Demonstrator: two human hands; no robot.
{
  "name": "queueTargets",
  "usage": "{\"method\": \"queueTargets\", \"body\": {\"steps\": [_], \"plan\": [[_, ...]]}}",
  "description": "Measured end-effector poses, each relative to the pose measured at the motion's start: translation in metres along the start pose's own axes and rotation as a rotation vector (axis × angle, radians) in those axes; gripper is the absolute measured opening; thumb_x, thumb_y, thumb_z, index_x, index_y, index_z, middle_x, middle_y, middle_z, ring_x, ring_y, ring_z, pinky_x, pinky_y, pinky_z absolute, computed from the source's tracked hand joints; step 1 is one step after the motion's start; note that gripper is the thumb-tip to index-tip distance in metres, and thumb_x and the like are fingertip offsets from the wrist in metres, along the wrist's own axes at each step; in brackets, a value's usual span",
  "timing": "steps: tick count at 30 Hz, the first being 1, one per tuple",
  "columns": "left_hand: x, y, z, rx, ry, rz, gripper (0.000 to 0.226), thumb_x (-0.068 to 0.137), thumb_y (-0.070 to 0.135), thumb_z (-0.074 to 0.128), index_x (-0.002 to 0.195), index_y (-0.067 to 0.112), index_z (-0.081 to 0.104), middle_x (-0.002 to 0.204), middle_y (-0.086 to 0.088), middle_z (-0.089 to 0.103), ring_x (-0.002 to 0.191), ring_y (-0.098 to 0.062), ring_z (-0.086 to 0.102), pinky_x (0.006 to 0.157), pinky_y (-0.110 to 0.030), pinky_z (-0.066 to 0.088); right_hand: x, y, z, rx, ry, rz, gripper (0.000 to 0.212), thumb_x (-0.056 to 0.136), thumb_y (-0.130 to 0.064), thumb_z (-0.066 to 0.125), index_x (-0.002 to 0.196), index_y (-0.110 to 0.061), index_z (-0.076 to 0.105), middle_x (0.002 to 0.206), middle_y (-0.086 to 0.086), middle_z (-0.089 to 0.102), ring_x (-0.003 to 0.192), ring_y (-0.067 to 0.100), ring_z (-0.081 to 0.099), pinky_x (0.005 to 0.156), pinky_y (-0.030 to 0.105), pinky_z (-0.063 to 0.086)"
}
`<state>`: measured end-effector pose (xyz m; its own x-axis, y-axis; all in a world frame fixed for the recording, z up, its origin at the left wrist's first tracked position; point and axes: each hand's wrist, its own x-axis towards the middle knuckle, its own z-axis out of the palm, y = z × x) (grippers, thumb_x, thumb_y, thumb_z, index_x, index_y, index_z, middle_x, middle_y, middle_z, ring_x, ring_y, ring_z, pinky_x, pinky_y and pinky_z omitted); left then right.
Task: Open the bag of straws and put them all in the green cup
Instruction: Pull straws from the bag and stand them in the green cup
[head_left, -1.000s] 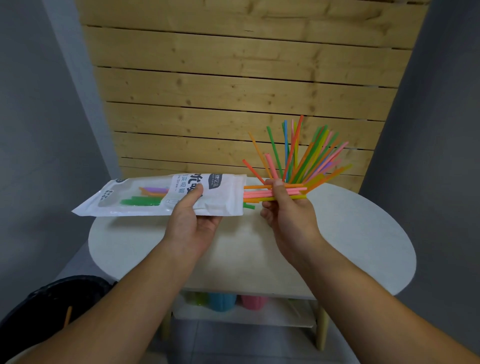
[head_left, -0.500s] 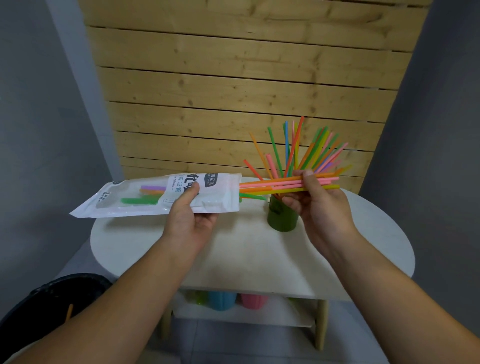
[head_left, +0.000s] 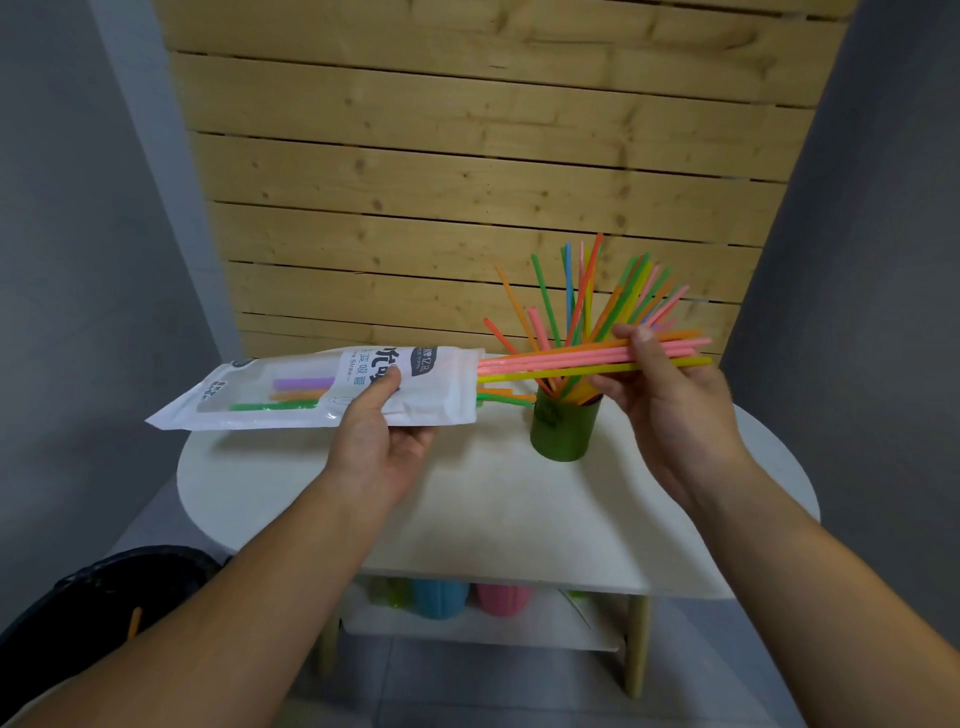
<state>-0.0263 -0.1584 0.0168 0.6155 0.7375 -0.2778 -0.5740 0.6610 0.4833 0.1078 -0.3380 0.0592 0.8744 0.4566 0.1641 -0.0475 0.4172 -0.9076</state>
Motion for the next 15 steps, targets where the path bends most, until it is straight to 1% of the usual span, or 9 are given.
{"method": "queueTargets", "body": {"steps": [1, 3, 6, 9, 11, 13, 15], "plan": [[0.001, 0.001, -0.001, 0.000, 0.002, 0.004, 0.033, 0.092, 0.003, 0.067, 0.124, 0.011, 0.063, 0.103, -0.008, 0.078, 0.082, -0.020, 0.079, 0.071, -0.037, 0.065, 0.001, 0.000, -0.002, -0.025, 0.029, -0.024, 0.022, 0.100, -0.023, 0.055, 0.102, -0.005, 0.069, 0.083, 0.002, 0.072, 0.076, 0.016, 0.071, 0.075, 0.027, 0.062], [0.002, 0.002, -0.002, -0.003, 0.007, 0.010, 0.036, 0.092, 0.003, 0.066, 0.128, 0.011, 0.062, 0.105, -0.007, 0.078, 0.082, -0.020, 0.079, 0.068, -0.036, 0.065, 0.004, 0.000, -0.006, -0.065, 0.084, -0.054, 0.024, 0.100, -0.027, 0.056, 0.102, -0.007, 0.069, 0.084, 0.003, 0.072, 0.074, 0.017, 0.070, 0.077, 0.029, 0.061], [0.005, 0.002, -0.003, -0.001, 0.025, 0.014, 0.040, 0.092, 0.002, 0.067, 0.130, 0.011, 0.061, 0.107, -0.007, 0.078, 0.084, -0.020, 0.078, 0.064, -0.034, 0.064, 0.006, 0.001, -0.007, -0.083, 0.156, -0.073, 0.023, 0.100, -0.028, 0.056, 0.098, -0.010, 0.071, 0.084, 0.004, 0.072, 0.071, 0.017, 0.071, 0.079, 0.031, 0.061], [0.008, 0.004, -0.005, 0.007, 0.032, 0.019, 0.042, 0.092, 0.002, 0.067, 0.132, 0.011, 0.061, 0.113, -0.008, 0.078, 0.089, -0.020, 0.078, 0.070, -0.036, 0.064, 0.005, -0.001, -0.007, -0.069, 0.217, -0.092, 0.024, 0.101, -0.026, 0.055, 0.098, -0.007, 0.070, 0.084, 0.006, 0.071, 0.064, 0.015, 0.070, 0.075, 0.029, 0.062], [0.009, 0.005, -0.007, 0.011, 0.038, 0.024, 0.042, 0.092, 0.003, 0.066, 0.133, 0.011, 0.061, 0.116, -0.007, 0.077, 0.095, -0.020, 0.077, 0.076, -0.038, 0.064, 0.004, -0.002, -0.008, -0.078, 0.248, -0.104, 0.025, 0.102, -0.025, 0.054, 0.099, -0.006, 0.070, 0.087, 0.008, 0.072, 0.063, 0.014, 0.071, 0.073, 0.027, 0.061], [0.010, 0.007, -0.009, 0.015, 0.039, 0.027, 0.041, 0.093, 0.003, 0.066, 0.133, 0.012, 0.061, 0.118, -0.006, 0.076, 0.100, -0.020, 0.076, 0.081, -0.038, 0.063, 0.001, -0.005, -0.010, -0.105, 0.272, -0.116, 0.027, 0.102, -0.025, 0.052, 0.100, -0.005, 0.070, 0.088, 0.008, 0.074, 0.064, 0.015, 0.071, 0.074, 0.028, 0.062], [0.011, 0.008, -0.010, 0.020, 0.039, 0.028, 0.042, 0.093, 0.004, 0.066, 0.133, 0.012, 0.061, 0.119, -0.006, 0.075, 0.101, -0.020, 0.075, 0.079, -0.037, 0.063, -0.002, -0.008, -0.013, -0.133, 0.294, -0.125, 0.028, 0.103, -0.025, 0.052, 0.099, -0.006, 0.071, 0.087, 0.007, 0.074, 0.064, 0.014, 0.072, 0.075, 0.030, 0.062]]}}
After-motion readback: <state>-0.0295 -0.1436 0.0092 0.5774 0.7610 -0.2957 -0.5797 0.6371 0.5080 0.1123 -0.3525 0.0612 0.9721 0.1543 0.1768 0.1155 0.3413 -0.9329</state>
